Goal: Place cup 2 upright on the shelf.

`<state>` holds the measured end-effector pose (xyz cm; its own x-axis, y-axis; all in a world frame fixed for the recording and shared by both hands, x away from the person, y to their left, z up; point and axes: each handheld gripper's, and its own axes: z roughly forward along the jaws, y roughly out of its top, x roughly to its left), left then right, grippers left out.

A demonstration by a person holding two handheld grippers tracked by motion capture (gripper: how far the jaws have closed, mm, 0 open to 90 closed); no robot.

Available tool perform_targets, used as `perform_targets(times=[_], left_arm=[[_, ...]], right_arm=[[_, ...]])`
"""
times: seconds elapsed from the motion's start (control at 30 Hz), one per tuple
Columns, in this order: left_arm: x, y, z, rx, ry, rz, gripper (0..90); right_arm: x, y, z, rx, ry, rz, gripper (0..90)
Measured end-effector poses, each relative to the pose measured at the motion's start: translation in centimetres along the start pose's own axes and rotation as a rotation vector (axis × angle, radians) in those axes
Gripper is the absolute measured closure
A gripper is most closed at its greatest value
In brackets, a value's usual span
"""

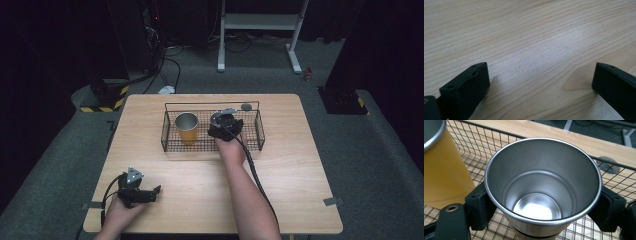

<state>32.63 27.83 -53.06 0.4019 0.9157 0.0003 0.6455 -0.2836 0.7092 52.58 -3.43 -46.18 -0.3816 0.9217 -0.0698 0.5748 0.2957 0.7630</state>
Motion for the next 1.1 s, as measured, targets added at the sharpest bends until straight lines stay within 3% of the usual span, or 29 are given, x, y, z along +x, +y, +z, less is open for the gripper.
perform_targets(times=[0.6, 1.1], left_arm=[[0.02, 0.0, -0.01, 0.0, 0.0, 0.002, 1.8], [0.01, 0.0, 0.0, -0.002, 0.0, 0.0, 1.8]], right_arm=[[-0.65, -0.2, 0.6, 0.043, 0.006, 0.021, 18.6], [-0.9, -0.51, 0.69, 0.114, 0.062, 0.046, 16.3]])
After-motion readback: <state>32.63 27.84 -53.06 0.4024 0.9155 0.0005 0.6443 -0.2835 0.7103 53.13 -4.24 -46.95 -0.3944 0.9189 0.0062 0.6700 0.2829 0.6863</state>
